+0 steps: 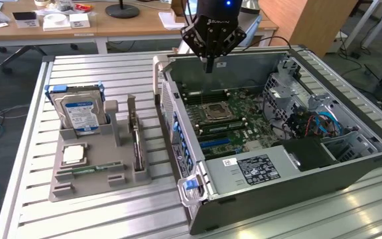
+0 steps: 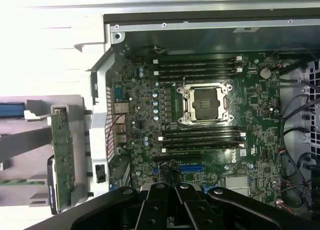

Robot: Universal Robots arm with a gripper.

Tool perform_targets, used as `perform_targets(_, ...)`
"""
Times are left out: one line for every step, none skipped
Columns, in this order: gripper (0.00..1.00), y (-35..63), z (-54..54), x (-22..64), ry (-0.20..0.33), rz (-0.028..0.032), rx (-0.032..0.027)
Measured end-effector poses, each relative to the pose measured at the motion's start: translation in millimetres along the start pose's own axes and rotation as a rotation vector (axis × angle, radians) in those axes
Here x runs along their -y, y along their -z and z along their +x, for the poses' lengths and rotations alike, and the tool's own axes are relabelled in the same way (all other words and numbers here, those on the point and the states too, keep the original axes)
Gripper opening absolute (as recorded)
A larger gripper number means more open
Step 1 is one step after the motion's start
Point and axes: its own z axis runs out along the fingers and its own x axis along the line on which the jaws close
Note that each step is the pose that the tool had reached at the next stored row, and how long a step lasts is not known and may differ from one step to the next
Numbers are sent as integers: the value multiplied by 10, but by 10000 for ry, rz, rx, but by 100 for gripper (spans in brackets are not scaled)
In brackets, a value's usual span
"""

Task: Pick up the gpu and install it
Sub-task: 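Reach for the gpu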

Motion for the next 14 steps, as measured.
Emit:
perform_targets(11,0,12,1,0,1,0)
perform_targets(11,0,25,2,0,0,0)
perform_targets(11,0,40,3,1,0,0)
perform_targets(11,0,53,4,2,0,0)
perform_targets(11,0,65,5,1,1,0)
perform_targets(11,0,76,6,1,0,0)
perform_targets(11,0,88,7,1,0,0)
perform_targets(11,0,101,8,2,0,0)
perform_targets(11,0,113,9,1,0,0)
perform_targets(11,0,125,10,0,0,0)
perform_targets(11,0,136,10,0,0,0)
perform_targets(11,0,148,11,0,-1,0)
perform_targets(11,0,159,12,0,0,0)
perform_targets(11,1,175,13,1,0,0)
